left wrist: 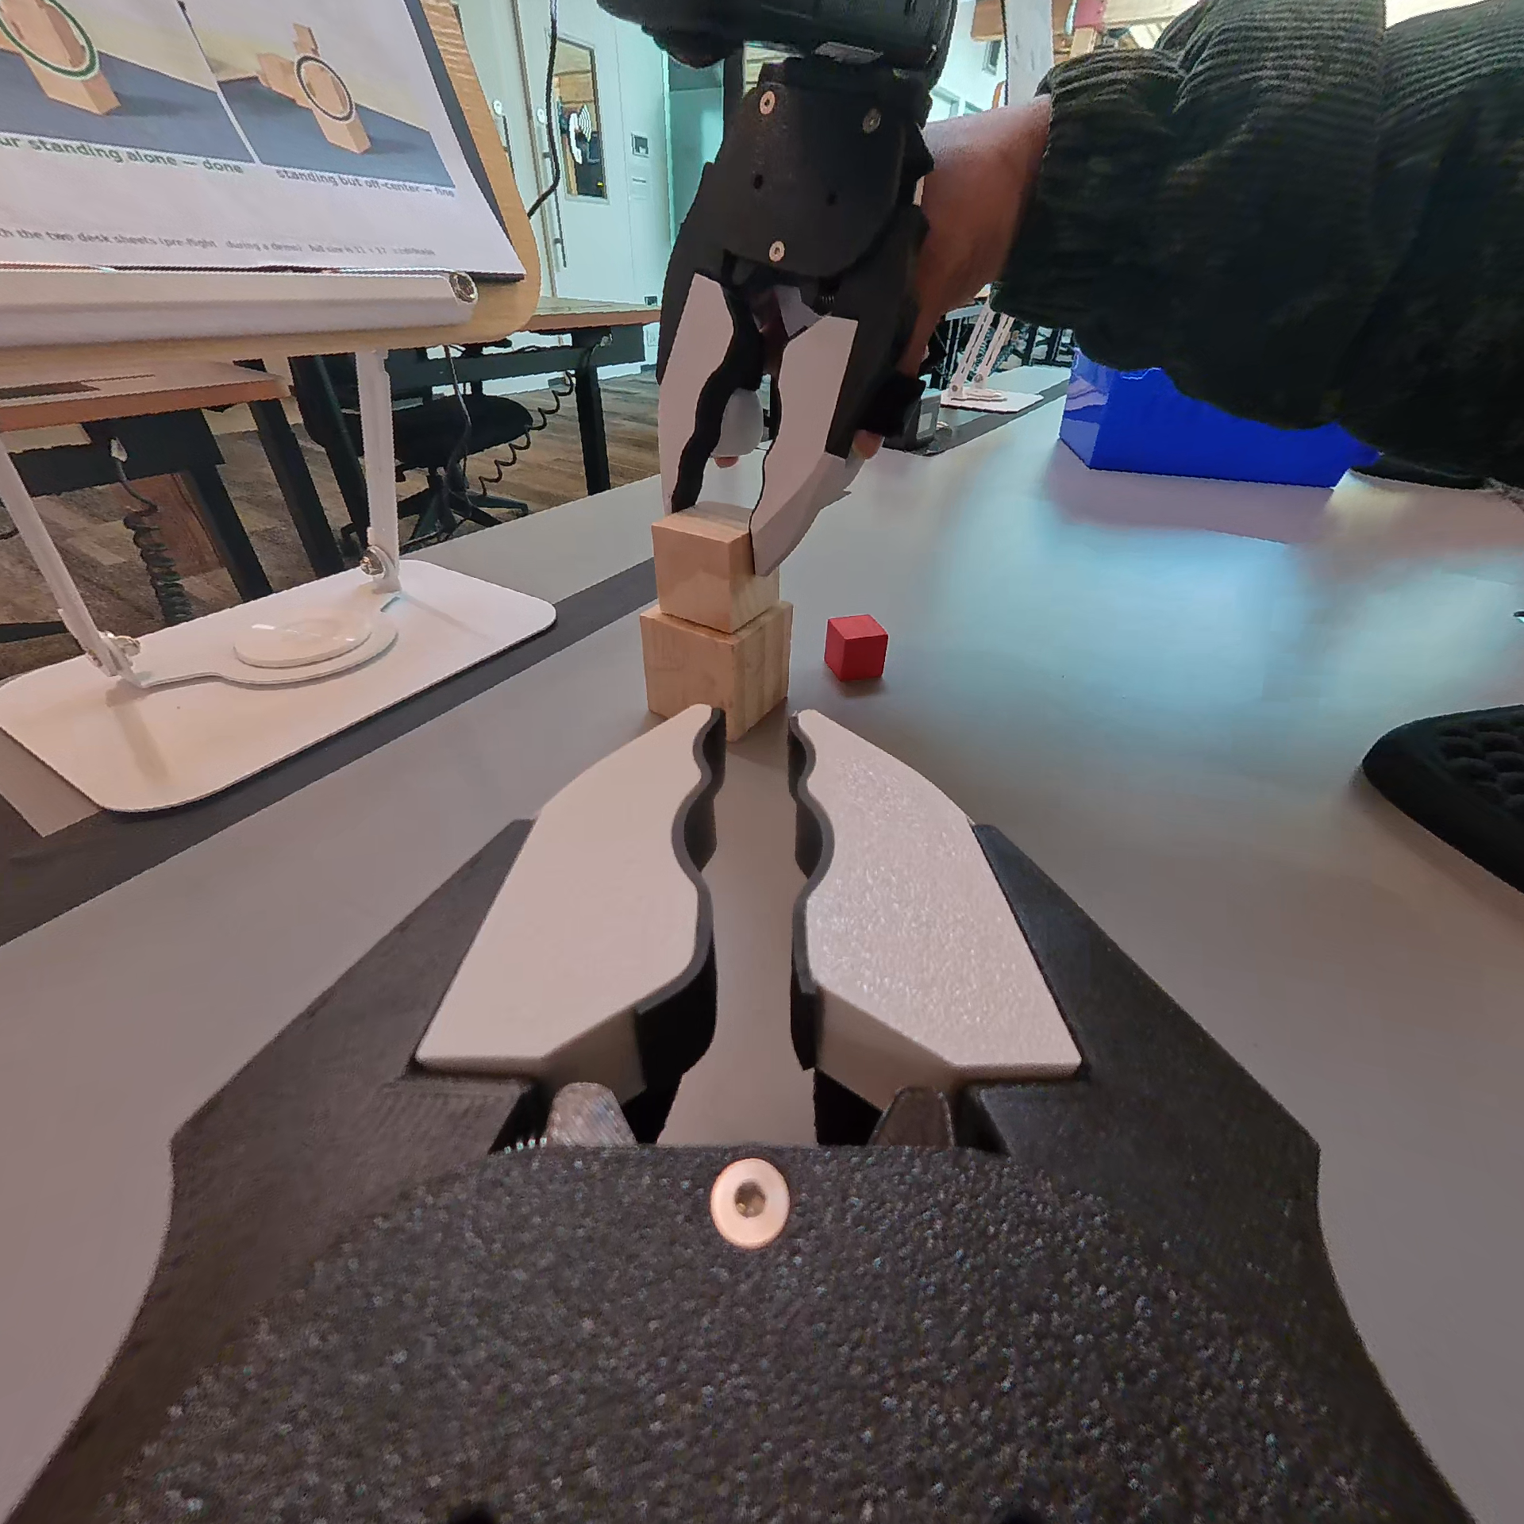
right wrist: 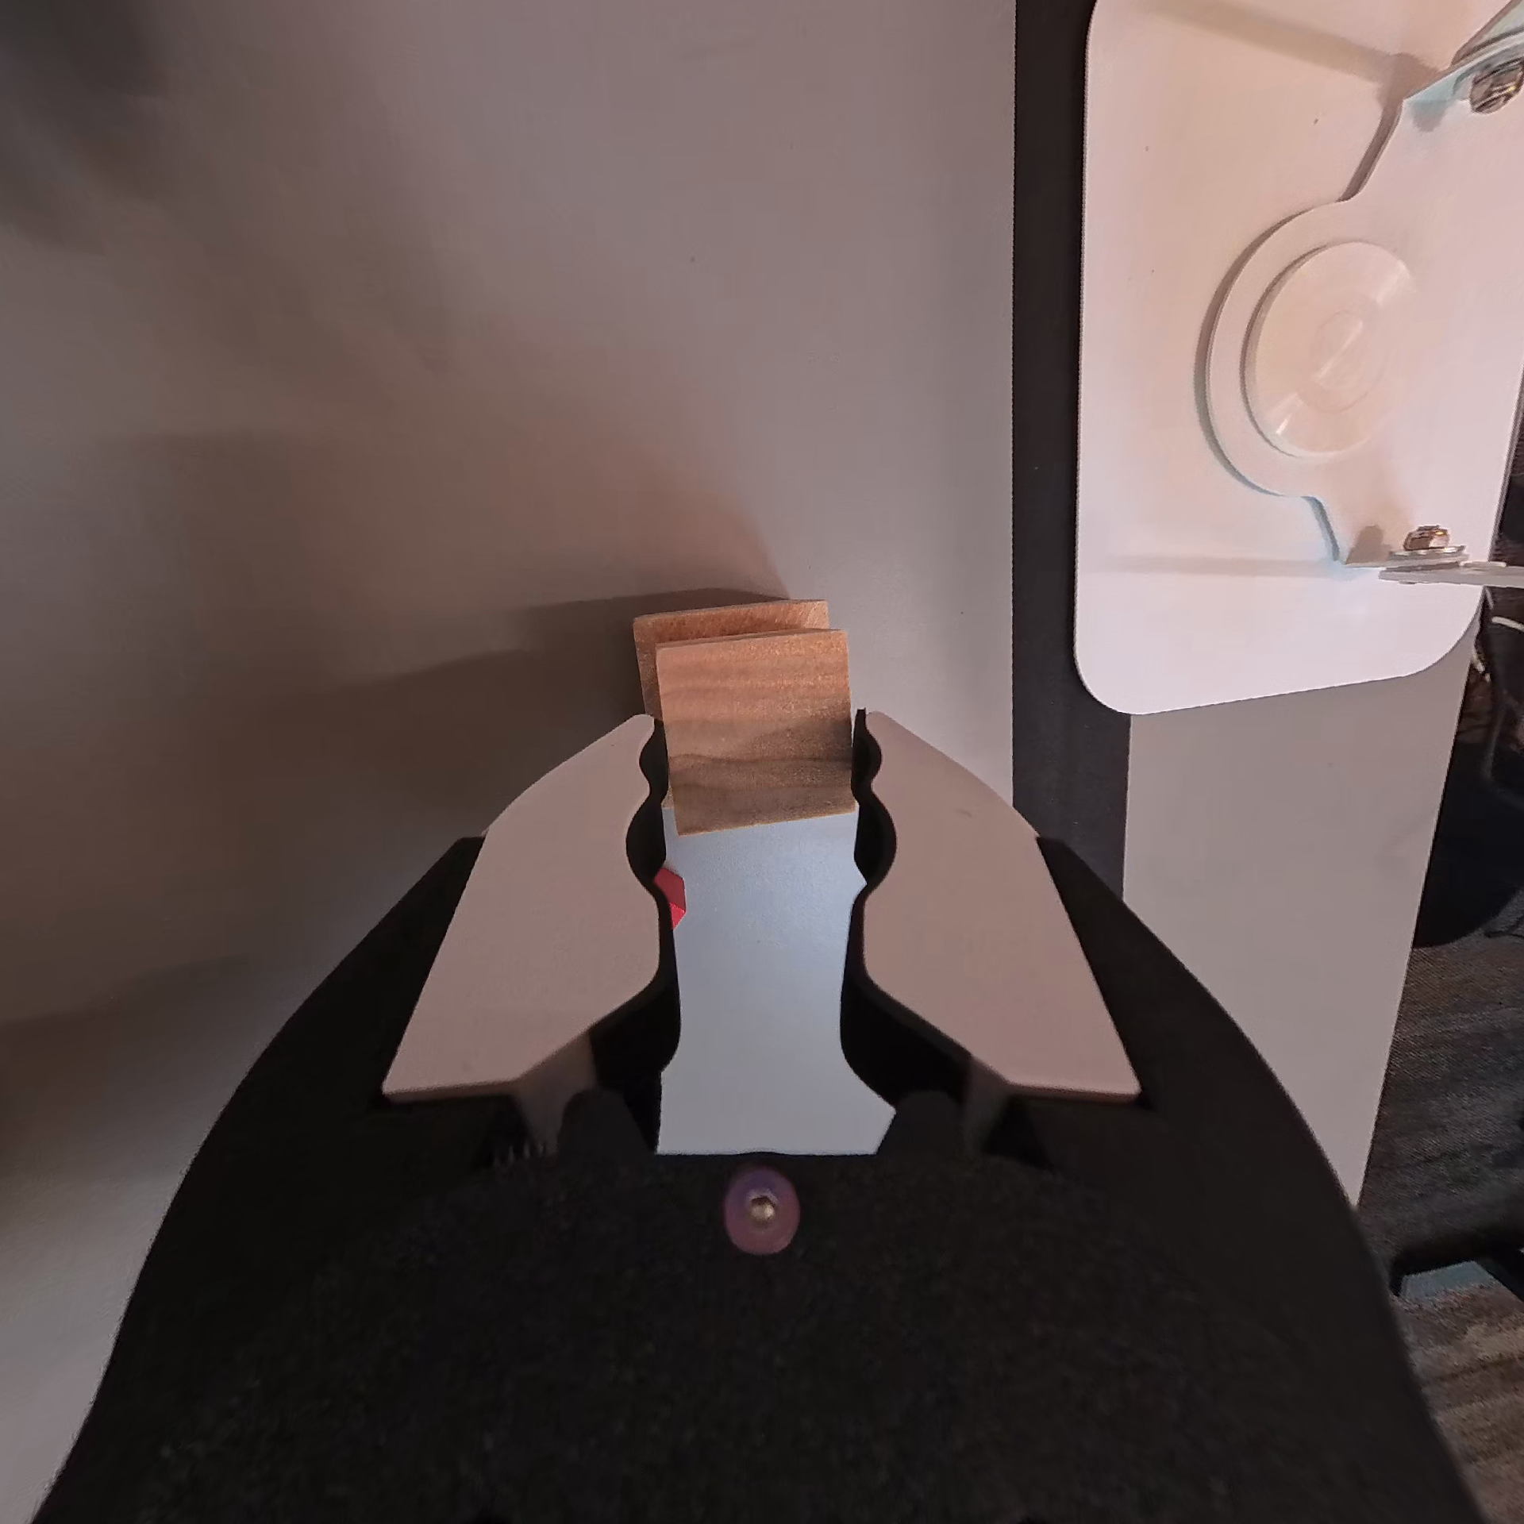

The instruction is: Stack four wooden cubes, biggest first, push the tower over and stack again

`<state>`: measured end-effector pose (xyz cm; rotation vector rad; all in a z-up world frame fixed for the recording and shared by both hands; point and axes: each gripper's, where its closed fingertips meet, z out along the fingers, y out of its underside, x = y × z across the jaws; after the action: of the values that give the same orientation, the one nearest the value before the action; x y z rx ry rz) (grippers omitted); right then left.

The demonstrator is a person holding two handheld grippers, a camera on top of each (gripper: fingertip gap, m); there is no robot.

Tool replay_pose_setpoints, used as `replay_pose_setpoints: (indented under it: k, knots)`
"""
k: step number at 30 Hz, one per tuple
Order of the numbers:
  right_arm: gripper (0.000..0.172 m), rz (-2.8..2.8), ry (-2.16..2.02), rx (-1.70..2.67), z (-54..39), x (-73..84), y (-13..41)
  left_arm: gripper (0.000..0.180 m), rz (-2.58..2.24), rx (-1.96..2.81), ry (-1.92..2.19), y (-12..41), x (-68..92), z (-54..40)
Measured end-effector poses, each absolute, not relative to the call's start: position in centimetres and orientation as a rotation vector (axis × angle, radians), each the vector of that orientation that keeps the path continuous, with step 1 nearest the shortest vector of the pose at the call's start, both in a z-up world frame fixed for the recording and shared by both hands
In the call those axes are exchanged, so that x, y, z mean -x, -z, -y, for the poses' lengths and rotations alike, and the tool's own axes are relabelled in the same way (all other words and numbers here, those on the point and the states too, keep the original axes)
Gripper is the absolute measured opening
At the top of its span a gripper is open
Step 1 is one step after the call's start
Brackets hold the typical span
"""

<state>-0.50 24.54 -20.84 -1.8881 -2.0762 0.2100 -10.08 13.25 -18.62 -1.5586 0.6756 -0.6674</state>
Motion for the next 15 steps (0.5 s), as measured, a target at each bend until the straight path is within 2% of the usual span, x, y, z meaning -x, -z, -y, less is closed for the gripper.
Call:
replay_pose_setpoints:
  k: [1, 13, 15]
  knots:
    - [0.043, 2.080, -0.206, 1.885, -24.54, 0.50, 20.83, 0.014, -0.676, 1.559, 0.667, 18.64, 10.09, -13.25]
    - [0.044, 2.095, -0.206, 1.853, -24.56, 0.43, 21.04, 0.014, -0.685, 1.564, 0.673, 18.75, 9.93, -13.20]
    - [0.051, 2.099, -0.189, 1.838, -24.68, 0.44, 21.08, 0.014, -0.686, 1.564, 0.672, 18.76, 9.91, -13.19]
